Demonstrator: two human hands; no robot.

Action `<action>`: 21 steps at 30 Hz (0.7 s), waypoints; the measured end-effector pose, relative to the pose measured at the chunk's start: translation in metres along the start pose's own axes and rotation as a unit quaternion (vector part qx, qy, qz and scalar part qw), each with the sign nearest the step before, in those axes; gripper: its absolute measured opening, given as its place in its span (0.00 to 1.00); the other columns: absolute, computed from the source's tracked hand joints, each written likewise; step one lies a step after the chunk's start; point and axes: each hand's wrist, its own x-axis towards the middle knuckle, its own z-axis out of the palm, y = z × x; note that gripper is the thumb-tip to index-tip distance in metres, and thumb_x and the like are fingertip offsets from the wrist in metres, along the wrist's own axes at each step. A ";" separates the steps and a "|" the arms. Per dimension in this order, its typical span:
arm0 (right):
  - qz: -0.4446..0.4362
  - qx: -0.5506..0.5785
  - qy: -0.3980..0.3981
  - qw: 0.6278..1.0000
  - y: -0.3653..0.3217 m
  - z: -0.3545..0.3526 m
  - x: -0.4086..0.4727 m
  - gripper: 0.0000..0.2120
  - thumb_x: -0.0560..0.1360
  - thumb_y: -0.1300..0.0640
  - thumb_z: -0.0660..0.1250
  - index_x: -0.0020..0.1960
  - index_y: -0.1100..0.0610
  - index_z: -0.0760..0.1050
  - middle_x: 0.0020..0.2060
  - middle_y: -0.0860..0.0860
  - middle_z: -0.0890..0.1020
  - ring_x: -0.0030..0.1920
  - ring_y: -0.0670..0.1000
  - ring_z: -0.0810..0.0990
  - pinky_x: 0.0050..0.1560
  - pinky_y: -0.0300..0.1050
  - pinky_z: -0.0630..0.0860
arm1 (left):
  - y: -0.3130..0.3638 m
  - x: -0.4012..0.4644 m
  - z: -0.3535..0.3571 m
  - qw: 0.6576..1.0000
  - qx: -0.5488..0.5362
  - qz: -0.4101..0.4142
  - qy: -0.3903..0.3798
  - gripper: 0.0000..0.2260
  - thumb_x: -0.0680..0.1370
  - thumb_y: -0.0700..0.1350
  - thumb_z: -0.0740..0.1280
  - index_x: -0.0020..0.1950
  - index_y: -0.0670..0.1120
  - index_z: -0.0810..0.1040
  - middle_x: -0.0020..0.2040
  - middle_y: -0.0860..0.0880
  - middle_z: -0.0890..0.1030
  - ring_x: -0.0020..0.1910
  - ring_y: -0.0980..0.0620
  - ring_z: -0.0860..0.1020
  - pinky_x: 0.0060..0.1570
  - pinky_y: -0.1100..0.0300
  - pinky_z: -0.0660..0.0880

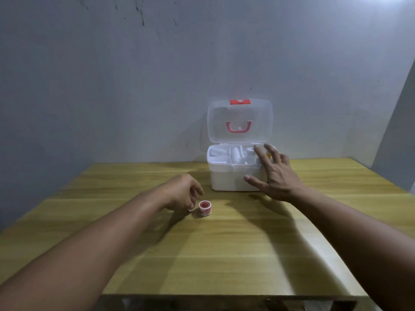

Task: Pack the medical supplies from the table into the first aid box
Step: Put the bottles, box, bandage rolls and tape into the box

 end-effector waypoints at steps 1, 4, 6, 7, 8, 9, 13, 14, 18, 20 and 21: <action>0.000 -0.001 -0.001 1.000 0.000 0.000 0.000 0.43 0.70 0.28 0.58 0.77 0.41 0.42 0.78 0.49 0.45 0.76 0.61 0.49 0.71 0.59 0.62 | 0.004 0.000 0.003 1.000 0.002 0.007 -0.004 0.22 0.71 0.33 0.71 0.64 0.46 0.78 0.54 0.49 0.81 0.44 0.54 0.78 0.42 0.65 0.73; -0.001 0.000 -0.003 1.000 0.000 -0.001 0.000 0.43 0.71 0.29 0.58 0.77 0.42 0.42 0.78 0.50 0.45 0.76 0.61 0.49 0.72 0.59 0.61 | 0.014 0.000 0.010 0.999 0.025 0.013 -0.030 0.27 0.71 0.36 0.71 0.69 0.51 0.74 0.64 0.48 0.78 0.55 0.51 0.79 0.47 0.64 0.70; -0.002 -0.002 -0.002 1.000 0.000 0.000 0.000 0.43 0.71 0.28 0.58 0.77 0.42 0.42 0.78 0.50 0.45 0.76 0.62 0.49 0.72 0.59 0.61 | 0.017 -0.001 0.016 0.999 0.023 0.021 -0.025 0.25 0.70 0.40 0.74 0.66 0.51 0.77 0.62 0.50 0.80 0.56 0.52 0.79 0.48 0.63 0.71; -0.002 -0.002 -0.001 1.000 0.000 0.000 0.001 0.43 0.71 0.28 0.58 0.77 0.42 0.42 0.78 0.50 0.45 0.76 0.62 0.49 0.72 0.59 0.61 | 0.017 0.000 0.020 0.999 0.019 0.027 -0.016 0.22 0.69 0.41 0.75 0.63 0.52 0.80 0.59 0.51 0.82 0.54 0.52 0.80 0.49 0.62 0.74; -0.003 -0.001 -0.001 1.000 0.000 0.000 0.001 0.43 0.71 0.28 0.58 0.77 0.42 0.42 0.78 0.50 0.45 0.76 0.61 0.49 0.72 0.59 0.61 | 0.017 0.000 0.024 0.999 0.014 0.033 -0.003 0.18 0.68 0.42 0.75 0.58 0.52 0.83 0.54 0.52 0.84 0.51 0.53 0.81 0.50 0.59 0.77; -0.003 0.000 -0.001 1.000 0.000 0.000 0.001 0.43 0.71 0.28 0.57 0.77 0.42 0.42 0.78 0.50 0.46 0.76 0.61 0.49 0.72 0.59 0.62 | 0.016 0.000 0.027 0.999 0.009 0.034 0.012 0.15 0.68 0.43 0.76 0.53 0.53 0.84 0.50 0.53 0.85 0.48 0.53 0.81 0.50 0.56 0.79; -0.003 0.004 0.002 1.000 0.000 0.000 0.001 0.43 0.71 0.29 0.58 0.77 0.42 0.43 0.78 0.50 0.46 0.75 0.61 0.50 0.71 0.59 0.62 | 0.019 0.007 0.017 0.998 -0.012 0.040 0.056 0.04 0.68 0.43 0.75 0.41 0.51 0.83 0.39 0.53 0.83 0.38 0.54 0.79 0.39 0.61 0.74; -0.003 0.004 0.003 1.000 0.000 0.001 0.002 0.43 0.71 0.28 0.58 0.77 0.42 0.43 0.78 0.49 0.46 0.75 0.61 0.50 0.71 0.59 0.62 | 0.022 0.010 0.007 0.996 -0.014 0.048 0.077 0.02 0.69 0.44 0.74 0.39 0.50 0.83 0.38 0.53 0.82 0.38 0.53 0.79 0.39 0.60 0.74; -0.004 0.006 0.004 1.000 0.001 0.002 0.002 0.43 0.70 0.28 0.58 0.77 0.41 0.42 0.78 0.49 0.46 0.75 0.61 0.50 0.70 0.59 0.64 | 0.039 0.030 -0.037 0.984 -0.007 0.064 0.166 0.06 0.71 0.45 0.74 0.36 0.49 0.81 0.40 0.50 0.84 0.42 0.49 0.81 0.45 0.57 0.76; -0.005 0.007 0.003 1.000 0.001 0.002 0.002 0.43 0.70 0.28 0.58 0.77 0.41 0.42 0.78 0.49 0.45 0.75 0.61 0.49 0.71 0.60 0.64 | 0.050 0.042 -0.050 0.982 0.007 0.065 0.180 0.04 0.70 0.42 0.75 0.40 0.47 0.82 0.44 0.48 0.85 0.47 0.47 0.82 0.50 0.54 0.77; -0.004 0.007 0.003 1.000 0.001 0.002 0.002 0.43 0.70 0.28 0.58 0.77 0.42 0.42 0.78 0.49 0.45 0.75 0.61 0.49 0.71 0.60 0.64 | 0.055 0.048 -0.053 0.982 0.028 0.067 0.174 0.04 0.70 0.41 0.75 0.39 0.47 0.81 0.45 0.47 0.85 0.48 0.46 0.82 0.50 0.52 0.78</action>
